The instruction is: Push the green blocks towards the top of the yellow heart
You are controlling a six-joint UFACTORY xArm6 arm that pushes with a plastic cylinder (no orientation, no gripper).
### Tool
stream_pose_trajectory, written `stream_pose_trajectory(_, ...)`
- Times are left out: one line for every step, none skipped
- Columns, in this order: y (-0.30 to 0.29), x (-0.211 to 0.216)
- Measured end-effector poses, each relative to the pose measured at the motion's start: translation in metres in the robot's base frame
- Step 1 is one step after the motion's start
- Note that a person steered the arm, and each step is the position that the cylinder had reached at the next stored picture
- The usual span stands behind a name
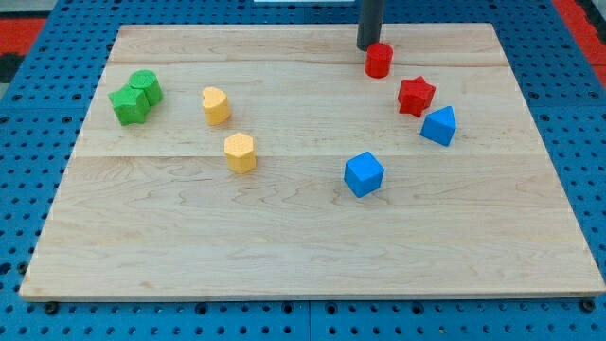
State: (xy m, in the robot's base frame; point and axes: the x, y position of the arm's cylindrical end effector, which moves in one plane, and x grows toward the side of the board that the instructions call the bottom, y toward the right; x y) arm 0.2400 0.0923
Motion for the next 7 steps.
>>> stream_pose_trajectory(-0.024, -0.014)
stream_pose_trajectory(-0.086, -0.046)
stream_pose_trajectory(-0.129, -0.046)
stream_pose_trajectory(-0.19, -0.047)
stream_pose_trajectory(-0.276, -0.034)
stream_pose_trajectory(-0.354, 0.002)
stream_pose_trajectory(-0.379, 0.079)
